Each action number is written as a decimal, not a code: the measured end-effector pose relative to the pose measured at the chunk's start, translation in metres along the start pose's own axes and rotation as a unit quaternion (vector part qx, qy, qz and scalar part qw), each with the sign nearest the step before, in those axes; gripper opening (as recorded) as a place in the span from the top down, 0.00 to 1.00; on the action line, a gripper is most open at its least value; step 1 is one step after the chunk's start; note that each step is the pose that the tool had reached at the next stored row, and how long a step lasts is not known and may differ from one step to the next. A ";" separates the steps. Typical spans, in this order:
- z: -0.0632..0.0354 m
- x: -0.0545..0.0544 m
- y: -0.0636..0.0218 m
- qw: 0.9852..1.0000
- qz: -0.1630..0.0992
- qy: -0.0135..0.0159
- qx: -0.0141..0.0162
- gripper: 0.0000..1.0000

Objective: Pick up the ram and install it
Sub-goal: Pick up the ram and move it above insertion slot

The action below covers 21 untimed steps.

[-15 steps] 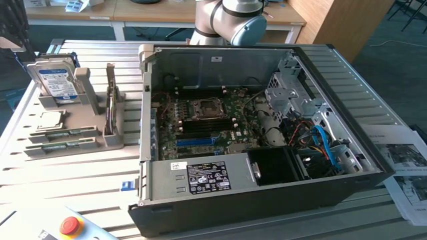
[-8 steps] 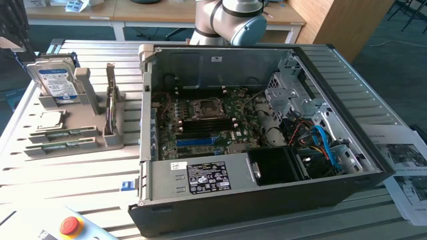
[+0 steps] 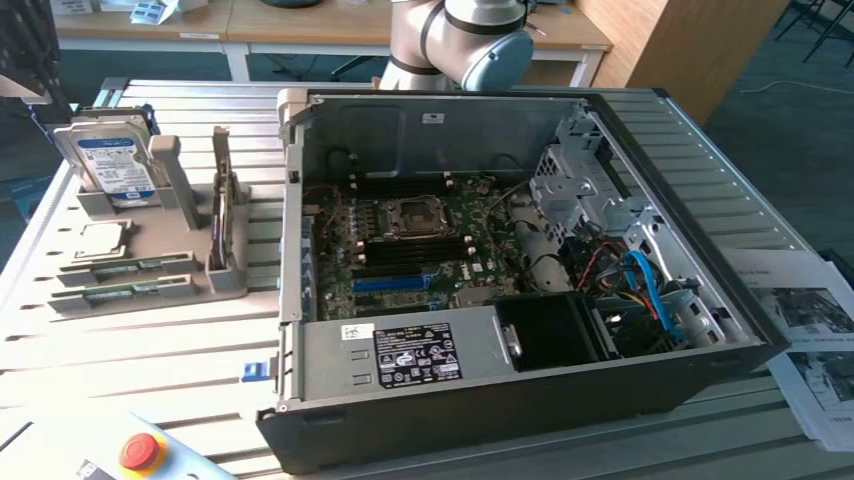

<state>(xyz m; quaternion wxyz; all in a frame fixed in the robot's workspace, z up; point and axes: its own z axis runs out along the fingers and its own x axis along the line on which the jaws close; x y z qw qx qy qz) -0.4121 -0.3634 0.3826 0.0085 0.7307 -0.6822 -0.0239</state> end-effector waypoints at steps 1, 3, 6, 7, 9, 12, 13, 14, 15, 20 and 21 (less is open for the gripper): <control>0.0000 0.000 0.0000 1.000 0.000 0.000 0.000 0.90; 0.0000 0.000 0.0000 1.000 0.000 0.000 0.000 0.90; 0.0002 0.000 0.0000 1.000 0.000 0.000 0.000 0.90; 0.0006 0.000 0.0000 1.000 0.000 0.000 0.000 0.90; 0.0016 0.000 -0.0001 1.000 0.000 0.000 0.000 0.90; 0.0053 0.000 -0.0002 1.000 0.000 0.000 0.000 0.90; 0.0071 0.000 -0.0003 1.000 0.000 0.000 0.000 0.90; 0.0089 0.000 -0.0004 1.000 0.000 0.000 0.000 0.90; 0.0107 0.000 -0.0005 1.000 0.000 0.000 0.000 0.90; 0.0199 0.001 -0.0008 1.000 0.000 0.000 0.000 0.90; 0.0216 0.001 -0.0009 1.000 0.000 0.000 0.000 0.90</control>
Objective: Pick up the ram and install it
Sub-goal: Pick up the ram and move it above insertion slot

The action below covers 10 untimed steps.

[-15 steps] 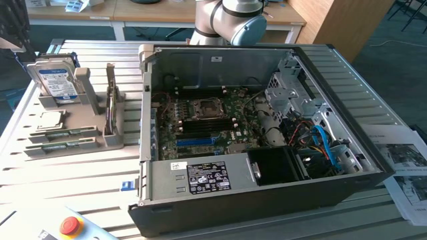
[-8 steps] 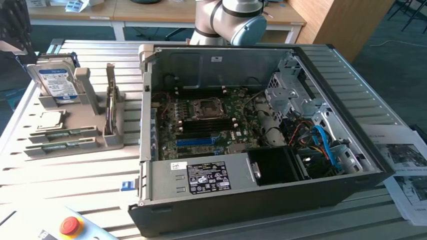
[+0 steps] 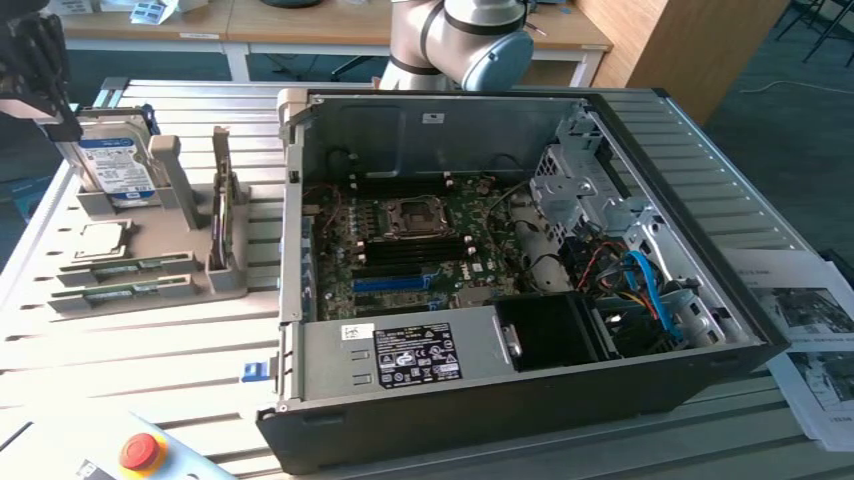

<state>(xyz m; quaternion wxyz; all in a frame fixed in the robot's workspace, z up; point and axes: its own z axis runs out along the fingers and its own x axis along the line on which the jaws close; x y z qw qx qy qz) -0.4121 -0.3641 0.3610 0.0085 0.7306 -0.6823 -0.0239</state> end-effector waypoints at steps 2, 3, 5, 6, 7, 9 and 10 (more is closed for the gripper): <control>0.0036 0.000 -0.0002 1.000 0.000 0.000 0.000 0.90; 0.0054 0.000 -0.0002 1.000 0.000 0.000 0.000 0.90; 0.0090 0.000 -0.0004 1.000 0.000 0.000 0.000 0.90; 0.0109 0.001 -0.0005 1.000 0.000 0.000 0.000 0.90; 0.0127 0.001 -0.0006 1.000 0.000 0.000 0.000 0.90; 0.0163 0.001 -0.0008 1.000 0.000 0.000 0.000 0.90; 0.0181 0.001 -0.0008 1.000 0.000 0.000 0.000 0.90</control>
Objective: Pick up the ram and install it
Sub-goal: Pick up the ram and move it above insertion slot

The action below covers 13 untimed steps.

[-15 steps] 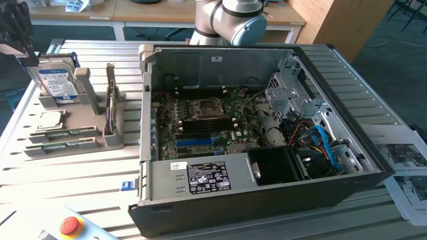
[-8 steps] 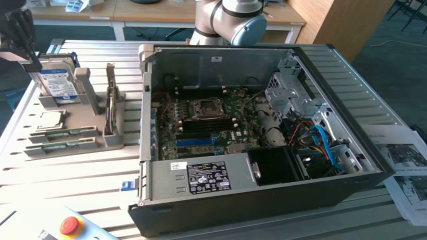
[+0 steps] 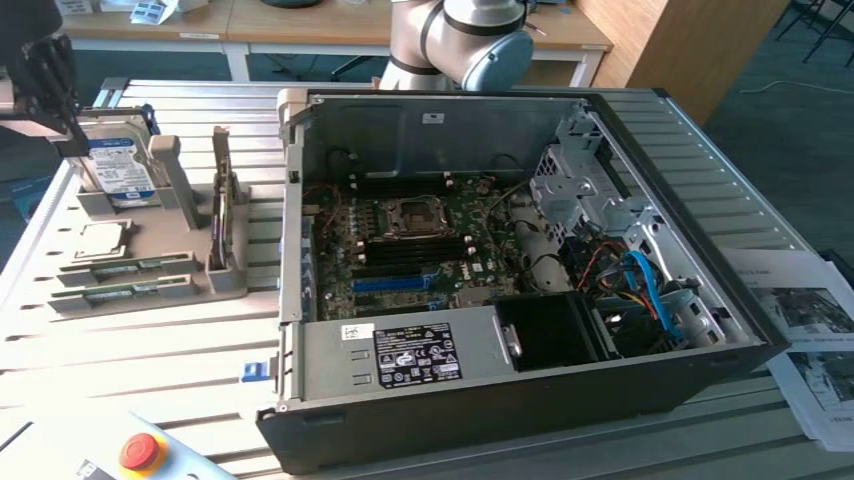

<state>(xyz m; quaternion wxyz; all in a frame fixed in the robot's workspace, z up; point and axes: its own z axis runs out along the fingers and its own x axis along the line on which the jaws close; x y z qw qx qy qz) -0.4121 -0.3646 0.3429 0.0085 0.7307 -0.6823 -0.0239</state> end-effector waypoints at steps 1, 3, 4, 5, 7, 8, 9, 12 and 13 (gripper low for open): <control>0.0018 0.000 -0.0001 1.000 0.000 0.000 0.000 0.90; 0.0056 0.000 -0.0002 1.000 0.000 0.000 0.000 0.90; 0.0073 0.000 -0.0003 1.000 0.000 0.000 0.000 0.90; 0.0091 0.000 -0.0003 1.000 0.000 0.000 0.000 0.90; 0.0128 0.000 -0.0005 1.000 0.000 0.000 0.000 0.90; 0.0146 0.001 -0.0005 1.000 0.000 0.000 0.000 0.90; 0.0163 0.001 -0.0006 1.000 0.000 0.000 0.000 0.90; 0.0219 0.001 -0.0007 1.000 0.000 0.000 0.000 0.90; 0.0237 0.001 -0.0008 1.000 0.000 0.000 0.000 0.90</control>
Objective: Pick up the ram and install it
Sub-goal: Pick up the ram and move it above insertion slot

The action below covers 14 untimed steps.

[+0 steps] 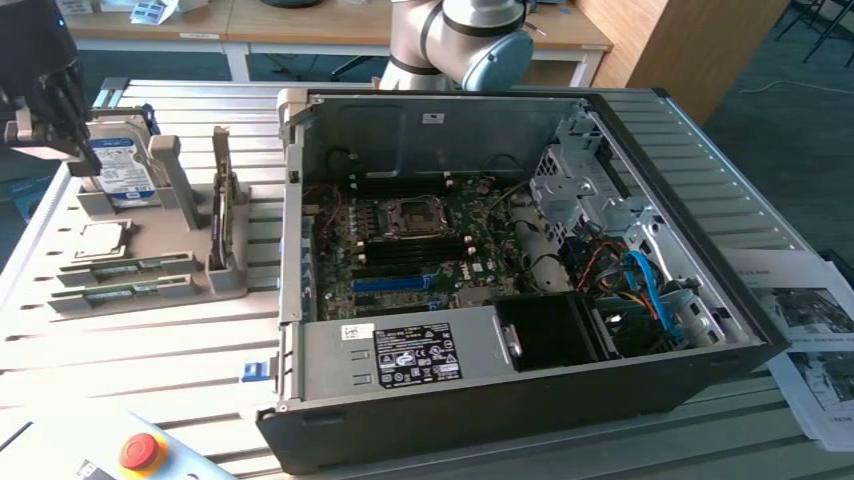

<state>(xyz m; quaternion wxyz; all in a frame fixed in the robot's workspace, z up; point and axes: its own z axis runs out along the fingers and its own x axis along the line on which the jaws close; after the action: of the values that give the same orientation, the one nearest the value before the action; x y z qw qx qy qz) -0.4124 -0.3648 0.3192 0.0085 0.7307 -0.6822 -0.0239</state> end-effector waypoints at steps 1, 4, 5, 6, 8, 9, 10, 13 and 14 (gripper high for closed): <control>0.0018 0.000 0.0000 1.000 0.000 0.000 0.000 0.90; 0.0051 0.000 -0.0002 1.000 0.000 0.000 0.000 0.90; 0.0051 0.000 -0.0002 1.000 0.000 0.000 0.000 0.90; 0.0051 0.000 -0.0002 1.000 0.000 0.000 0.000 0.90; 0.0052 0.000 -0.0002 1.000 0.000 0.000 0.000 0.90; 0.0052 0.000 -0.0002 1.000 0.000 0.000 0.000 0.90; 0.0052 0.000 -0.0002 1.000 0.000 0.000 0.000 0.90; 0.0052 0.000 -0.0001 1.000 0.000 0.000 0.000 0.89; 0.0052 0.000 -0.0002 1.000 0.000 0.000 0.000 0.89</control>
<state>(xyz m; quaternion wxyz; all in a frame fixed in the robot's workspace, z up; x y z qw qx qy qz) -0.4124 -0.3648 0.3140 0.0085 0.7307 -0.6823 -0.0239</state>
